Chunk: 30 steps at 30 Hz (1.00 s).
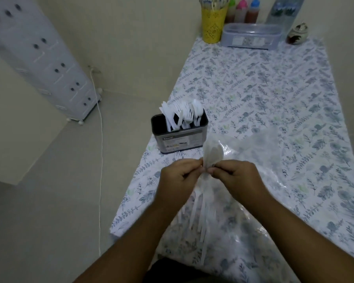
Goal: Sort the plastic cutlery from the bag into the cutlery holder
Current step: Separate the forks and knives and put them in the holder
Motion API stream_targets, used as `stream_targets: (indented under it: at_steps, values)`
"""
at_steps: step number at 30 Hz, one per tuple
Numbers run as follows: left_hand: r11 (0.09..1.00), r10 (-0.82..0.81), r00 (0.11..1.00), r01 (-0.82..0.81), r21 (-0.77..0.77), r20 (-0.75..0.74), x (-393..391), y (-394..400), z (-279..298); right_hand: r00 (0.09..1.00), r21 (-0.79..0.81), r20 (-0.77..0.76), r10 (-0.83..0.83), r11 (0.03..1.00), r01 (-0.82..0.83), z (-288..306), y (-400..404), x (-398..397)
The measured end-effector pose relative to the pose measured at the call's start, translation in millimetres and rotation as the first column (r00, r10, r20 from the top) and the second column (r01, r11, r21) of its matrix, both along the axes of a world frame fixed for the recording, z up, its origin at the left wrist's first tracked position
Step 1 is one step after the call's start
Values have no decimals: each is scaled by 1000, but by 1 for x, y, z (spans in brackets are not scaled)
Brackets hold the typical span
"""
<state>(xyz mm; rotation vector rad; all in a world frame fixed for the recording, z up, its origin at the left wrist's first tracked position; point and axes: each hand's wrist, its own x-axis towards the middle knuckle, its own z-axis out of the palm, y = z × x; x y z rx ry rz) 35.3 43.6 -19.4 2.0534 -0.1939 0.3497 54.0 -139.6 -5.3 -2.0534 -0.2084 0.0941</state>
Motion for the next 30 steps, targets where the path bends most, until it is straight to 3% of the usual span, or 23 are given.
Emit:
stream_targets:
  at_steps: [3,9,18,25,30]
  values:
    - [999,37,996,-39,23,76,28,34,42,996,74,81,40,996,-46,34,40,37]
    - [984,110,993,-104,-146,35,75,87,88,982,124,181,46,990,-69,76,107,94]
    - [979,150,987,-156,-135,-50,102,110,45,997,-50,68,42,998,-38,46,138,118]
    - [985,170,981,-169,24,-88,100,108,22,998,-258,-63,25,965,-40,27,148,123]
    - [941,212,976,-187,283,-58,100,113,15,1000,-298,-3,31,954,-30,33,145,123]
